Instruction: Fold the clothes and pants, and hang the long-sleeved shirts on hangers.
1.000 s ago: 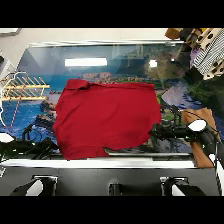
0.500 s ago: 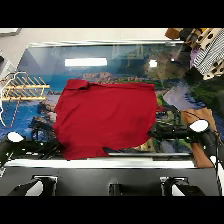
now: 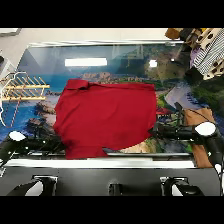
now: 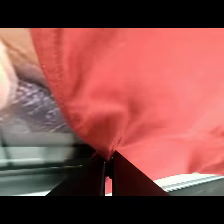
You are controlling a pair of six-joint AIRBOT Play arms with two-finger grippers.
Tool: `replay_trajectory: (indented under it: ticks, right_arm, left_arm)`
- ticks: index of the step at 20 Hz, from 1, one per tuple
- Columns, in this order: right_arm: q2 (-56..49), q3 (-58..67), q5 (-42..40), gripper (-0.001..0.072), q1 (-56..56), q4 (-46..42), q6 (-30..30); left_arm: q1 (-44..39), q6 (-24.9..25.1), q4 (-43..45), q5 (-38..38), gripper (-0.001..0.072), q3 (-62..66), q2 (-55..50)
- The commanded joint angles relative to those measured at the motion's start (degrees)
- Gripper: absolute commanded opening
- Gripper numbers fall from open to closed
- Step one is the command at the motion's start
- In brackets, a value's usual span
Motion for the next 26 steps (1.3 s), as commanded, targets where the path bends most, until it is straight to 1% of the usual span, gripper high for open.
replay_trajectory:
  ticks: [1, 4, 7, 9, 11, 13, 15, 17, 18, 19, 20, 23, 24, 26]
  right_arm:
    - [3.3, 0.81, -1.44, 0.0027, 0.04, 3.52, -2.73]
    - [5.09, 7.43, -2.47, 0.0027, 0.04, 3.54, -2.82]
    - [5.92, 21.27, -1.66, 0.0027, 0.04, 3.43, -2.82]
    - [6.91, 32.35, -0.07, 0.0027, 0.04, 3.02, -2.78]
    - [8.44, 43.19, 2.47, 0.0026, 0.04, 1.7, -1.84]
    - [10.23, 52.96, 4.87, 0.0026, 0.04, 0.07, 0.87]
    - [12.2, 60.78, 4.79, 0.0026, 0.04, -1.84, 3.37]
    - [13.38, 66.16, 3.06, 0.0027, 0.04, -7.04, 7.54]
    - [13.46, 67.71, 2.12, 0.0027, 0.04, -10.1, 10.54]
    - [13.38, 68.46, 1.07, 0.0027, 0.04, -11.98, 11.96]
    - [13.11, 68.41, 0.24, 0.0026, 0.04, -13.27, 12.74]
    - [9.16, 68.41, 1.36, 0.0027, 0.04, -16.61, 16.52]
    - [6.78, 68.41, 2.01, 0.0027, 0.04, -17.03, 17.68]
    - [0.5, 68.41, 4.2, 0.0027, 0.04, -17.07, 19.54]
  left_arm:
    - [-0.04, 2.23, -4.94, -0.09, 0.0013, 2.08, 0.98]
    - [-0.02, 2.16, -4.92, -0.7, 0.0012, 10.6, 3.98]
    - [0.07, 1.51, -4.85, -0.96, 0.0012, 25.51, 8.59]
    - [0.09, -0.52, -4.02, -0.92, 0.0012, 38.01, 11.82]
    - [0.09, -4.9, 0.07, -0.9, 0.0012, 50.27, 14.88]
    - [0.09, -10.08, 6.4, -0.83, 0.0013, 60.83, 17.75]
    - [0.09, -15.69, 13.42, 0.04, 0.0012, 68.74, 20.83]
    - [0.09, -19.65, 20.06, 1.11, 0.0012, 72.89, 23.47]
    - [0.09, -21.73, 24.04, 0.98, 0.0012, 73.99, 24.46]
    - [0.09, -23.41, 26.88, 0.9, 0.0012, 74.12, 25.22]
    - [0.09, -23.85, 28.22, 0.61, 0.0012, 74.07, 25.29]
    - [0.07, -23.8, 27.96, -2.14, 0.0012, 74.03, 22.47]
    - [0.07, -23.78, 27.96, -3.78, 0.0012, 74.03, 20.7]
    - [-0.04, -22.16, 26.62, -7.39, 0.0012, 74.01, 15.23]
